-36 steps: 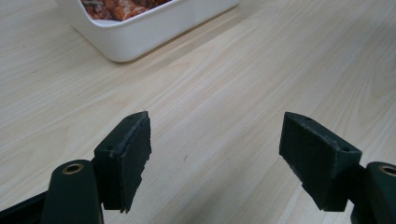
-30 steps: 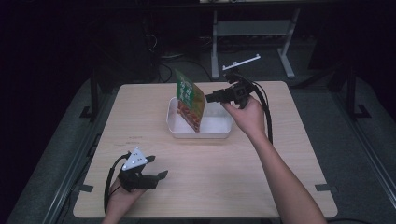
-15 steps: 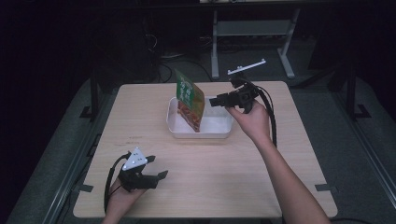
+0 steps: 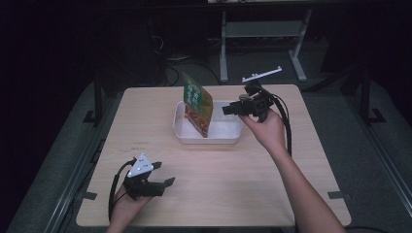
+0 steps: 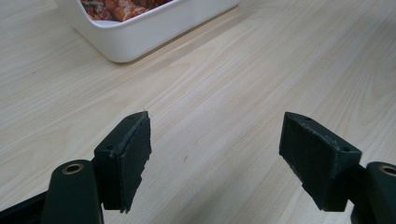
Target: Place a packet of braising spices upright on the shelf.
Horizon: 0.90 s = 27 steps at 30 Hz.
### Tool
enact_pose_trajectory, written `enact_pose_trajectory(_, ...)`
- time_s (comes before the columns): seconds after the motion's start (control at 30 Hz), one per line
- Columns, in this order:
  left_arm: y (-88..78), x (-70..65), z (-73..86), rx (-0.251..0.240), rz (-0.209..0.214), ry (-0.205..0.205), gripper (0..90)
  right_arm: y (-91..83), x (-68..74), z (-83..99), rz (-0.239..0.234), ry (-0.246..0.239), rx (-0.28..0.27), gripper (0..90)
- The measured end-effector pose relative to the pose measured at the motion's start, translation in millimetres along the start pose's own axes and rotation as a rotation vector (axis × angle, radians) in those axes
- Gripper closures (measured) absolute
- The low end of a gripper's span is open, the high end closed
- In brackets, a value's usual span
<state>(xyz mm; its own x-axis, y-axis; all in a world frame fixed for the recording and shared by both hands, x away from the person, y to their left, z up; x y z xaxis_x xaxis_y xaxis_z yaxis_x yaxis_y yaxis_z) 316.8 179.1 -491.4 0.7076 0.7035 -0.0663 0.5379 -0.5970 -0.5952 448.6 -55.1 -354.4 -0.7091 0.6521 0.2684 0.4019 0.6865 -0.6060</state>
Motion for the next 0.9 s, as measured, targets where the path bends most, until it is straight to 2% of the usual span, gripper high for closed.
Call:
enact_pose_trajectory(0.2, 0.0, 0.0, 0.0, 0.001, 0.0, 0.001, 24.3, -1.5, -0.1, 7.7, -0.003, -0.003, 0.003, 54.0)
enact_pose_trajectory(0.9, 1.6, -0.7, 0.0, 0.003, -0.002, 0.003, 24.3, -7.4, -7.9, 37.8, -0.01, 0.031, 0.01, 48.8)
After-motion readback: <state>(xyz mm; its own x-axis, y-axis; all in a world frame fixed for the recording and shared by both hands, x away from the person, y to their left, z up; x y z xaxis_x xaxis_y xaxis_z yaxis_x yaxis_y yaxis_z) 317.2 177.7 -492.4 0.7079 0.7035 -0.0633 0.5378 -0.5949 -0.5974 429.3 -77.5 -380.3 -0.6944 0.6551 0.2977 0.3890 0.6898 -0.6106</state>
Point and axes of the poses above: each handheld gripper's, and its own axes: y roughly forward along the jaws, z roughly out of its underside, x roughly to its left, the point moved 10 cm from there along y, roughly forward along the jaws, and after that the axes turned 4 degrees about -y, right-handed, at the moved point
